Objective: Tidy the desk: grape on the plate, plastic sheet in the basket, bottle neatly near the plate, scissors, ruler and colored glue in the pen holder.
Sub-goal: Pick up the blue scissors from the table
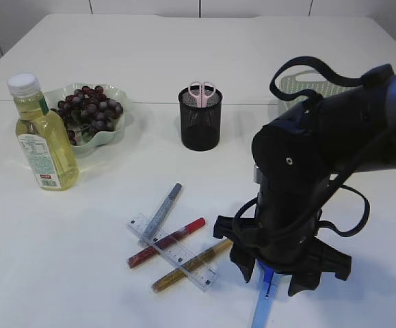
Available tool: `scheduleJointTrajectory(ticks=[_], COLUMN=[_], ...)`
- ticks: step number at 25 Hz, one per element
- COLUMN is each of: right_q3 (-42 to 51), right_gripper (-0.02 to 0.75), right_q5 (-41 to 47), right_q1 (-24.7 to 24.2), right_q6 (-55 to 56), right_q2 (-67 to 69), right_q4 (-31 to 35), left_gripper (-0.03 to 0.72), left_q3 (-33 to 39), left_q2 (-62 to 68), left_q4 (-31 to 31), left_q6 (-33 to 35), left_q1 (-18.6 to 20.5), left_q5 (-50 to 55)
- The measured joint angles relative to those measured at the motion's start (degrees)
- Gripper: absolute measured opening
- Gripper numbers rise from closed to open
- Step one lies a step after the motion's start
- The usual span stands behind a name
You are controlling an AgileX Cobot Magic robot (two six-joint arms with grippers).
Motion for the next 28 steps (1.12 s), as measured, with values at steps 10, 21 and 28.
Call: scheduleJointTrajectory(ticks=[10, 21, 28], right_q3=[0.00, 0.00, 0.00], right_gripper=[0.477, 0.477, 0.477], right_q5=[-1.65, -1.17, -0.52], right_q1=[0.00, -0.10, -0.10], right_q6=[-0.12, -0.12, -0.12], right_q2=[0.00, 0.83, 0.83], right_q4=[-0.19, -0.23, -1.27], left_gripper=[0.238, 0.238, 0.238], left_q3=[0.00, 0.00, 0.00], left_q2=[0.00, 0.00, 0.00], left_q4=[0.03, 0.13, 0.26], left_q6=[0.00, 0.00, 0.00], left_q1=[0.00, 0.00, 0.00], left_q5=[0.00, 0.00, 0.00])
